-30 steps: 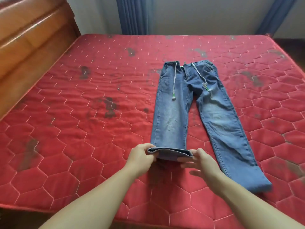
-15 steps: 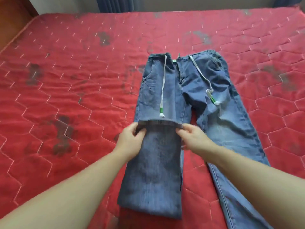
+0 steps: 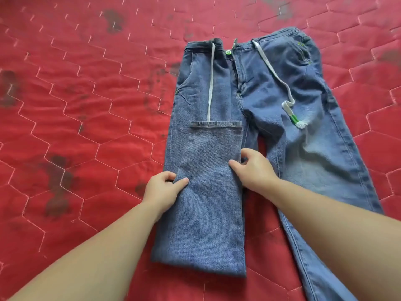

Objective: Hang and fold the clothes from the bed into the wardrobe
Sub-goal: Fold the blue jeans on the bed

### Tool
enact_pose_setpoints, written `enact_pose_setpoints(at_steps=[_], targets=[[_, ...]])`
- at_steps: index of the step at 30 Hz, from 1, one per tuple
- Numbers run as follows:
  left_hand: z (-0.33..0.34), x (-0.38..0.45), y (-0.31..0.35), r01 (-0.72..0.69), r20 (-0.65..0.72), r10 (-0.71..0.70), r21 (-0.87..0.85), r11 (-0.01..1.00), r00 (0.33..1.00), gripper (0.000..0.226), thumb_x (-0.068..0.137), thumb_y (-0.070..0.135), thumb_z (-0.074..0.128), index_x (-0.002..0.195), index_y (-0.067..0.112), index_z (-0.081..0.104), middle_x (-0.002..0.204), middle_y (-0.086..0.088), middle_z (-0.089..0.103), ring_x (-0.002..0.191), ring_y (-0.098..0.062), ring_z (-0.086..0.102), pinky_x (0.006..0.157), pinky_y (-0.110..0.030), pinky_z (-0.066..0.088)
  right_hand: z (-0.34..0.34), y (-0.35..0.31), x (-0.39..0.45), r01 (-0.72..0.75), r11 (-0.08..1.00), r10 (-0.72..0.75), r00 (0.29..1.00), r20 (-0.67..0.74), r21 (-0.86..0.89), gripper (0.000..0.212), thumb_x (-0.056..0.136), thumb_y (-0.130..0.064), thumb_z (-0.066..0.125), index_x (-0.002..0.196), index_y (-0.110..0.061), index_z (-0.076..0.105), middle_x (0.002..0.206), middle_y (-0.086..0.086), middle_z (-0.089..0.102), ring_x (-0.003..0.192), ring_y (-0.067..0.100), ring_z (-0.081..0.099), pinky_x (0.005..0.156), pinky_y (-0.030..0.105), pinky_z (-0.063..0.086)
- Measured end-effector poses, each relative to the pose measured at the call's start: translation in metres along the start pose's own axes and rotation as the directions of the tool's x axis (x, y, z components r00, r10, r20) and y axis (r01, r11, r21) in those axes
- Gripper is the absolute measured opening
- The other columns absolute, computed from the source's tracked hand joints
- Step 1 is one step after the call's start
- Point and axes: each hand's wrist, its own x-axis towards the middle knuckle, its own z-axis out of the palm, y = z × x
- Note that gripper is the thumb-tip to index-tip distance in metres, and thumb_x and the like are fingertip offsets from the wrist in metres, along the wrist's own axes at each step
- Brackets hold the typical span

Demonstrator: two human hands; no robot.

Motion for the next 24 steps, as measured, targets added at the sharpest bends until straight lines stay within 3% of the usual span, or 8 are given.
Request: enact_pose_setpoints(at_steps=[4, 7, 11, 14, 16, 19, 21, 24], targets=[[0.004, -0.018, -0.01, 0.03, -0.114, -0.049, -0.158, 0.987, 0.992, 0.013, 0.089, 0.028, 0.068, 0.086, 0.017, 0.064, 0.069, 0.006, 0.067, 0.062, -0.009, 0.061, 0.056, -0.015, 0.046, 0.002, 0.003, -0.015, -0.067, 0.986, 0.065, 0.998, 0.018, 0.153, 0.015, 0.084, -0.038, 0.062, 0.09, -0.024, 0.059, 0.071, -0.007, 0.065, 0.08, 0.017, 0.065, 0.079, 0.031, 0.05], [0.008, -0.031, -0.022, 0.044, -0.193, -0.059, -0.083, 0.996, 0.979, 0.013, 0.085, 0.032, 0.069, 0.093, 0.026, 0.059, 0.081, 0.005, 0.071, 0.083, -0.02, 0.068, 0.082, -0.037, 0.052, 0.004, 0.002, -0.051, -0.001, 0.982, 0.001, 1.0, 0.0, 0.19, 0.03, 0.086, -0.028, 0.063, 0.115, -0.025, 0.057, 0.087, -0.008, 0.063, 0.084, 0.013, 0.061, 0.085, 0.031, 0.048], [0.012, -0.071, -0.024, -0.068, -0.139, 0.091, 0.162, 0.984, 0.986, 0.067, 0.08, 0.02, 0.071, 0.139, 0.03, 0.041, 0.13, -0.002, 0.057, 0.119, -0.026, 0.054, 0.101, -0.038, 0.041, 0.008, 0.022, -0.117, 0.325, 0.924, -0.333, 0.943, -0.006, -0.202, 0.051, 0.082, -0.03, 0.061, 0.132, -0.024, 0.048, 0.125, 0.0, 0.05, 0.111, 0.022, 0.053, 0.094, 0.04, 0.046], [0.018, -0.116, -0.025, -0.122, -0.031, 0.161, 0.515, 0.849, 0.986, 0.086, 0.082, 0.03, 0.067, 0.151, 0.037, 0.017, 0.16, 0.002, 0.014, 0.143, -0.025, 0.022, 0.114, -0.044, 0.026, -0.014, 0.058, -0.165, 0.423, 0.799, -0.475, 0.88, -0.016, -0.428, 0.048, 0.072, -0.04, 0.054, 0.117, -0.023, 0.058, 0.116, 0.004, 0.057, 0.102, 0.027, 0.058, 0.08, 0.041, 0.05], [0.024, -0.15, -0.029, -0.208, 0.079, 0.201, 0.585, 0.784, 0.976, 0.082, 0.084, 0.033, 0.062, 0.151, 0.037, 0.016, 0.162, 0.003, 0.006, 0.146, -0.023, 0.014, 0.114, -0.043, 0.024, -0.039, 0.089, -0.199, 0.464, 0.697, -0.499, 0.861, 0.095, -0.547, 0.042, 0.07, -0.047, 0.056, 0.105, -0.025, 0.057, 0.103, 0.001, 0.058, 0.091, 0.026, 0.061, 0.071, 0.039, 0.05], [0.029, -0.204, -0.045, -0.271, 0.204, 0.184, 0.581, 0.767, 0.961, 0.074, 0.086, 0.034, 0.059, 0.15, 0.036, 0.022, 0.161, 0.005, 0.01, 0.143, -0.023, 0.023, 0.11, -0.043, 0.031, -0.08, 0.129, -0.258, 0.488, 0.495, -0.224, 0.871, 0.438, -0.719, 0.051, 0.076, -0.06, 0.057, 0.114, -0.027, 0.049, 0.109, 0.001, 0.054, 0.102, 0.026, 0.058, 0.081, 0.04, 0.044], [0.031, -0.237, -0.061, -0.29, 0.243, 0.182, 0.55, 0.783, 0.953, 0.071, 0.085, 0.033, 0.059, 0.149, 0.035, 0.027, 0.159, 0.006, 0.018, 0.139, -0.024, 0.031, 0.109, -0.043, 0.036, -0.094, 0.15, -0.306, 0.389, 0.509, -0.01, 0.895, 0.446, -0.768, 0.07, 0.076, -0.068, 0.055, 0.131, -0.028, 0.038, 0.124, 0.001, 0.046, 0.116, 0.025, 0.052, 0.09, 0.04, 0.041], [0.042, -0.294, -0.081, -0.347, 0.324, 0.203, 0.487, 0.802, 0.924, 0.068, 0.084, 0.031, 0.058, 0.147, 0.035, 0.032, 0.152, 0.004, 0.03, 0.131, -0.025, 0.043, 0.107, -0.042, 0.039, -0.09, 0.176, -0.378, 0.245, 0.595, 0.098, 0.923, 0.372, -0.765, 0.087, 0.069, -0.072, 0.061, 0.138, -0.028, 0.032, 0.134, 0.001, 0.039, 0.124, 0.026, 0.046, 0.096, 0.042, 0.042]])
